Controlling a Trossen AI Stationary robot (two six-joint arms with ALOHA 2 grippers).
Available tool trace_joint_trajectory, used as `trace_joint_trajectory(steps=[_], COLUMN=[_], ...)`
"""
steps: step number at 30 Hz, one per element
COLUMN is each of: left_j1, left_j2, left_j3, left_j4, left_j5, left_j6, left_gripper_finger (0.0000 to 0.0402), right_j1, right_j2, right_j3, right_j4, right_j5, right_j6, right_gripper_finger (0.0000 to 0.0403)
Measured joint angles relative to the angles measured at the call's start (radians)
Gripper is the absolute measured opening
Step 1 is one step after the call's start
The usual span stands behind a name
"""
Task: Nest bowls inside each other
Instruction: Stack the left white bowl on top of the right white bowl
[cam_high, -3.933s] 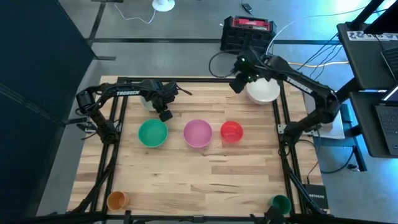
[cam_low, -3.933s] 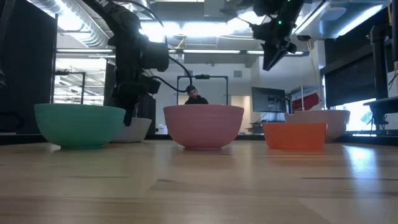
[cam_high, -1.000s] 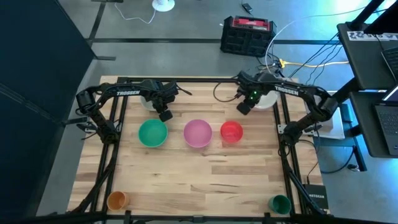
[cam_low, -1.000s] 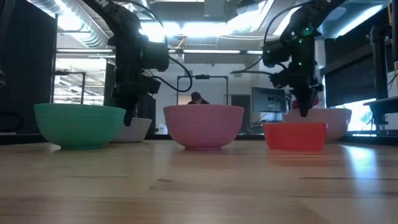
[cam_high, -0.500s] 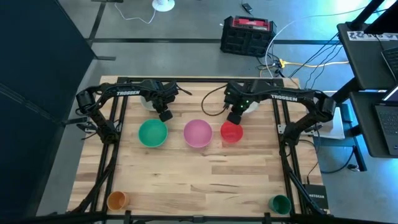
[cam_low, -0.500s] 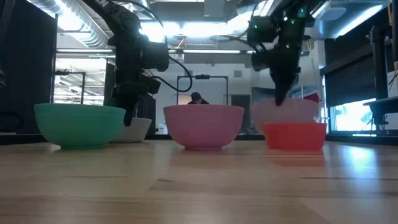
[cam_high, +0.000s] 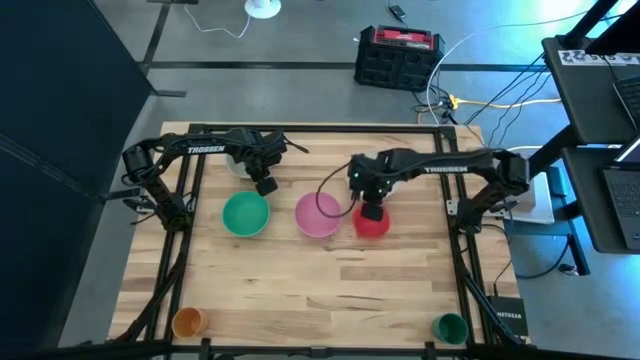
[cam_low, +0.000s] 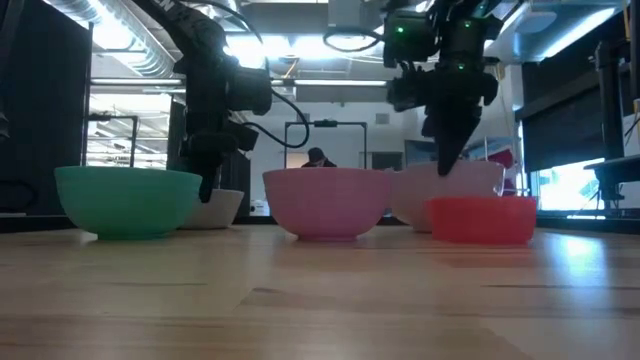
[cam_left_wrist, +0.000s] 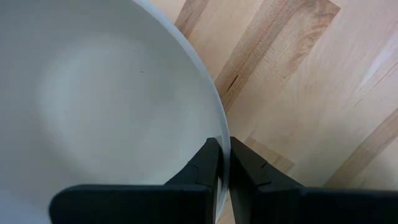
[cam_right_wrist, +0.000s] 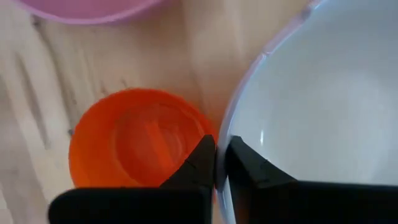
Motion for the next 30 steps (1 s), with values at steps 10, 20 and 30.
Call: trace_joint_trajectory(steps=[10,20,30], left_j1=[0.0,0.0,0.0], left_j2=[0.0,0.0,0.0], left_j3=[0.0,0.0,0.0], left_j4=[0.0,0.0,0.0], left_j5=[0.0,0.0,0.0], left_j6=[0.002,0.003,0.002], left_gripper_finger=[0.0001,0.0001,0.0001], right_j1=[0.114,0.119,0.116], right_j2=[0.029,0.029,0.029], right_j3=[0.035,0.042,0.041], right_j4=[0.014,0.014,0.013], right_j5=[-0.049,-0.025,0.016], right_j6=[0.036,0.065,0.084], right_gripper_finger=[0.0,0.0027,0.0068])
